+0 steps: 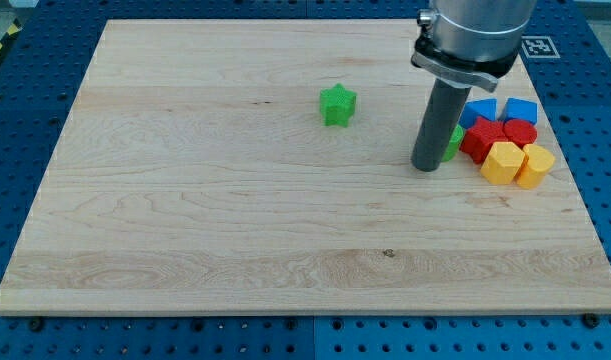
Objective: Slide the green star diagonal top left to the green circle
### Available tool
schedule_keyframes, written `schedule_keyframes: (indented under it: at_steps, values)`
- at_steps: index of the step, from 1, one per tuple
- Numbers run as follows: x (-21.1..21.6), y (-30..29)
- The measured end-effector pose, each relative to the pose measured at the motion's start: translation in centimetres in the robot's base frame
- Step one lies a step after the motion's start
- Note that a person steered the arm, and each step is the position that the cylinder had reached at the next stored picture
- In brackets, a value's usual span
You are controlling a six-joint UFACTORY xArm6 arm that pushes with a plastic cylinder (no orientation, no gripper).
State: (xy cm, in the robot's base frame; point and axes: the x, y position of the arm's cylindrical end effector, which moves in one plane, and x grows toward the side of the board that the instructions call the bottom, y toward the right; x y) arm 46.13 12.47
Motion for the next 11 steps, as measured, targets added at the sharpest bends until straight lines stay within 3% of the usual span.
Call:
schedule_keyframes:
  at_steps: [2, 3, 4, 6, 9, 11]
  values:
    - [-1.2, -12.9]
    - [-5.5, -16.2]
    - [-7.3, -14.2]
    - [-7.3, -0.5]
    - [-7.4, -9.5]
    - [-14.4, -7.2]
